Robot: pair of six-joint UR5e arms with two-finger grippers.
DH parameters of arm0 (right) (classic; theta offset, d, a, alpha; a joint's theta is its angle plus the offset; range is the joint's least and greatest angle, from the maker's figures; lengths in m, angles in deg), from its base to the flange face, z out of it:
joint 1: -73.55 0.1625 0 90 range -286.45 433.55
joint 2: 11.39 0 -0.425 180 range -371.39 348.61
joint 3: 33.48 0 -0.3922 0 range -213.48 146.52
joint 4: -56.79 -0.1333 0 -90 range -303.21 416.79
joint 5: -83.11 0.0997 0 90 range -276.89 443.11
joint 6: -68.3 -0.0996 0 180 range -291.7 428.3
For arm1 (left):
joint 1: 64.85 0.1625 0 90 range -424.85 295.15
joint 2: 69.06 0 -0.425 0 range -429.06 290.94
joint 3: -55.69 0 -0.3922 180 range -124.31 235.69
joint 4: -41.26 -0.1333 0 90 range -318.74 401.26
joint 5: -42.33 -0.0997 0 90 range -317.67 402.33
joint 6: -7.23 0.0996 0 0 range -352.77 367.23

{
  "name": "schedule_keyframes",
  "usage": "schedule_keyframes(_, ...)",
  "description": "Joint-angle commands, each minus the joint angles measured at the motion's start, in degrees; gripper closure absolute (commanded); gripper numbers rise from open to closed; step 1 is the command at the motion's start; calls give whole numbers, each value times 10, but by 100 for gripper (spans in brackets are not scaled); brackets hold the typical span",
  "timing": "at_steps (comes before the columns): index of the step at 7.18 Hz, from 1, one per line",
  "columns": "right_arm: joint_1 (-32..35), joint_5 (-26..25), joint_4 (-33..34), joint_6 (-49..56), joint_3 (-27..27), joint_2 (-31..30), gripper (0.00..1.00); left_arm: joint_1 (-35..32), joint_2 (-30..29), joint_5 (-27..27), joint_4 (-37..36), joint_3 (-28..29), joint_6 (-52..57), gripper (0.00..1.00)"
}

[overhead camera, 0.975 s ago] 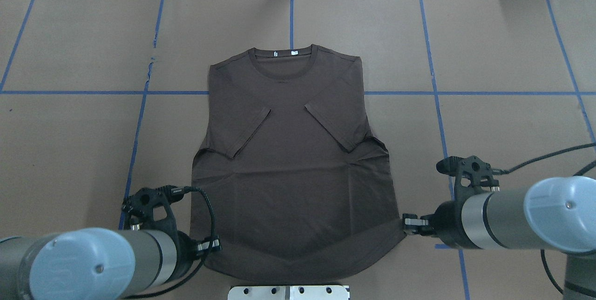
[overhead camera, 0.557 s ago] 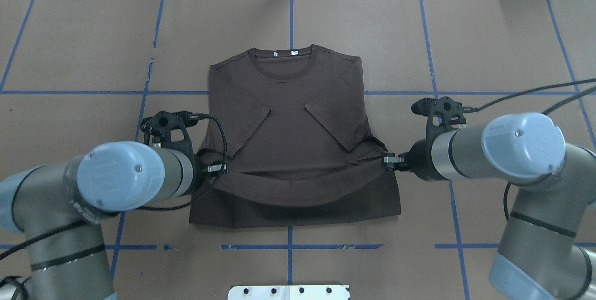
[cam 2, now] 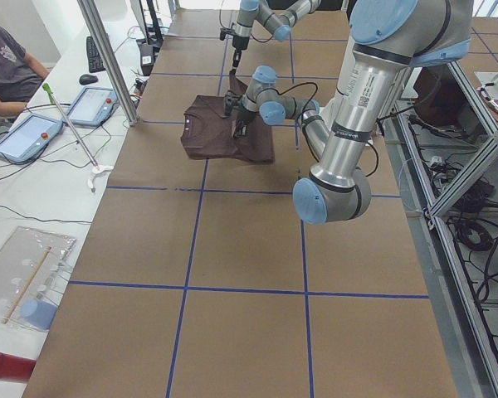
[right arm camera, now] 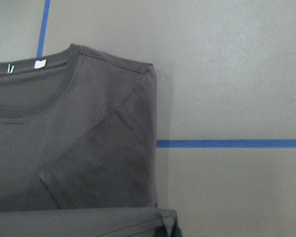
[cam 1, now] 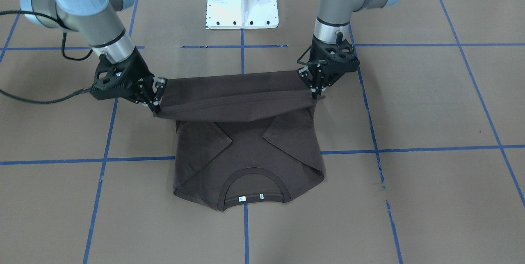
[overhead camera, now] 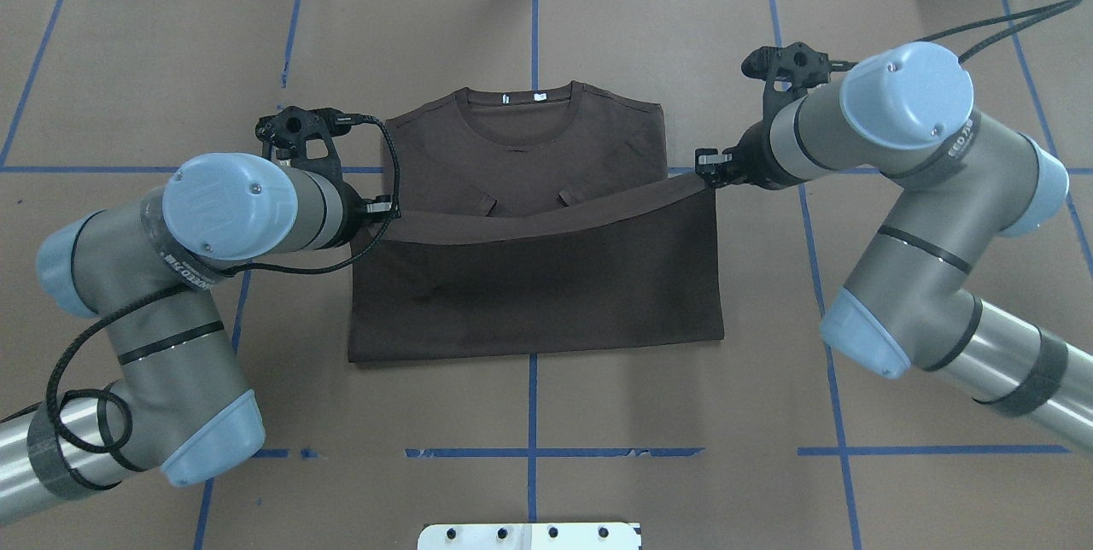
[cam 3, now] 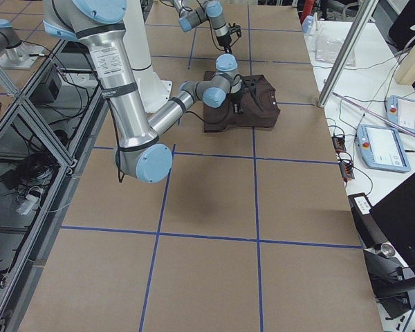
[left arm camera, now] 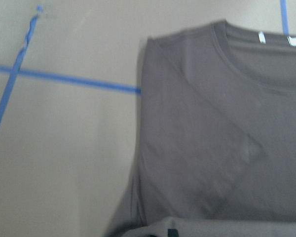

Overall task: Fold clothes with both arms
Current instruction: 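Carry the hem with both grippers toward the collar, folding the shirt in half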

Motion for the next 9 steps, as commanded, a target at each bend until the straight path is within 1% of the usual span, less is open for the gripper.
schedule_keyframes(1, 31, 14, -1, 10, 74, 47, 100, -34, -31, 1, 41, 80, 22, 100)
schedule_keyframes(2, 35, 14, -1, 10, 95, 62, 100, -49, -39, 1, 66, 107, 28, 100)
schedule_keyframes(3, 35, 14, -1, 10, 102, 66, 100, -63, -43, 2, 90, 130, 29, 100)
schedule_keyframes(4, 35, 14, -2, 10, 123, 84, 100, -74, -58, 2, 111, 160, 35, 100)
schedule_keyframes(5, 37, 14, -2, 10, 151, 107, 100, -84, -66, 17, 126, 174, 35, 100)
schedule_keyframes(6, 41, 14, -3, 10, 171, 119, 100, -86, -82, 21, 127, 194, 34, 100)
schedule_keyframes(7, 46, 13, -19, 10, 196, 132, 100, -85, -97, 21, 129, 234, 33, 100)
schedule_keyframes(9, 58, 13, -70, 10, 263, 149, 100, -86, -97, 21, 156, 262, 34, 100)
